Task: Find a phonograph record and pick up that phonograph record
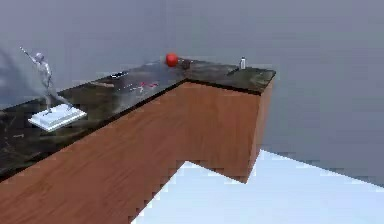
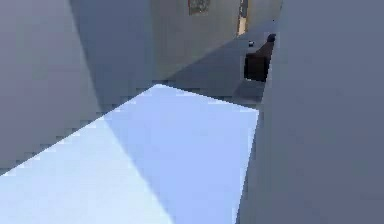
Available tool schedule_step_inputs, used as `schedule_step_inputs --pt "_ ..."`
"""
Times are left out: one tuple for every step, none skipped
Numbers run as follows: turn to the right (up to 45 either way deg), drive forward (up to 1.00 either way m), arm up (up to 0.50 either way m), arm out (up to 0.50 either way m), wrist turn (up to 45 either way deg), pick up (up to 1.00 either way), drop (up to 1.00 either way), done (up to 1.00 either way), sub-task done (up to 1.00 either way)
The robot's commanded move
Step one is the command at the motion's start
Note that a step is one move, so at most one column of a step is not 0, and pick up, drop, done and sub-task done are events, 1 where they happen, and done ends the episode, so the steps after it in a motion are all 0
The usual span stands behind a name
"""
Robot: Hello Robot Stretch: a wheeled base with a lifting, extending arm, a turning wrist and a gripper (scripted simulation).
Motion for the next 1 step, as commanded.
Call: schedule_step_inputs --pt "45.0 0.0 0.0 0.0 0.0 0.0 0.0 0.0 0.0"
